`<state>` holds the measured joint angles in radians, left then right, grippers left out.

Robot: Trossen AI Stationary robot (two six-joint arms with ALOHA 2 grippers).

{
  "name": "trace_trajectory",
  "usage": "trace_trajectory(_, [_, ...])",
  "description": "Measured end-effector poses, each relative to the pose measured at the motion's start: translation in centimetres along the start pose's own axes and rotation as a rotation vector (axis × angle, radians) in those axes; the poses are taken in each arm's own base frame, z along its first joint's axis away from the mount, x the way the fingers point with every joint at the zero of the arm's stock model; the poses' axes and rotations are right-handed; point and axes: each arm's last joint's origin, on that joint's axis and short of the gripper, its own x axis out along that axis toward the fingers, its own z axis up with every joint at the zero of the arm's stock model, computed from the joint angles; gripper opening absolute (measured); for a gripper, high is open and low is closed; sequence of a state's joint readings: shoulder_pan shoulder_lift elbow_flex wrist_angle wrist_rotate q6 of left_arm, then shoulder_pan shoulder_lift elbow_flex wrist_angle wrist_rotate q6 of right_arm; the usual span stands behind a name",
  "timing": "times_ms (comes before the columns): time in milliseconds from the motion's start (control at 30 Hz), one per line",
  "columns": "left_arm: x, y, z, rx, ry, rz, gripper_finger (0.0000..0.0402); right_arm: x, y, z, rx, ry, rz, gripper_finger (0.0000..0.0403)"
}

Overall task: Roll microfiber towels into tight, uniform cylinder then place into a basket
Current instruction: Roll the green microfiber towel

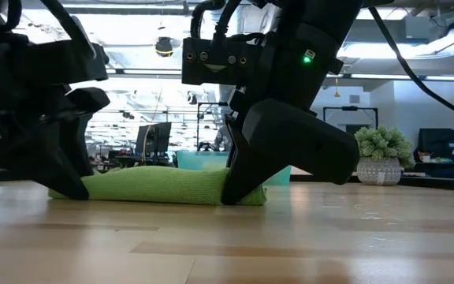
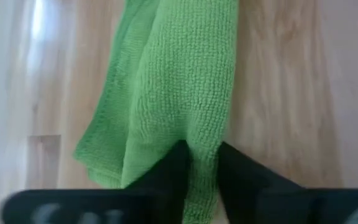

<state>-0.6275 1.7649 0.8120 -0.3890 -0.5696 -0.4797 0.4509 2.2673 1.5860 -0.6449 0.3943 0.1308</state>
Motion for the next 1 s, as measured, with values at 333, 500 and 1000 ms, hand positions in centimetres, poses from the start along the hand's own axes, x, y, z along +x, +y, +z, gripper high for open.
trace_trajectory(333, [-1.4,0.5,1.5,-0.129,0.087,-0.149,0.0013,-0.7,0.6,0.8,-0.002,-0.030,0.031,0.0038])
trace_trajectory(500, [-2.3,2.1,2.3,-0.297,0.182,-0.293,0.0004,-1.7,1.1,2.0,0.019,-0.070,0.138,0.0035])
trace_trajectory(1000, [-0.9,7.9,3.8,-0.712,0.441,-0.568,0.0010,-2.1,1.1,3.1,0.096,-0.094,0.430,0.0039])
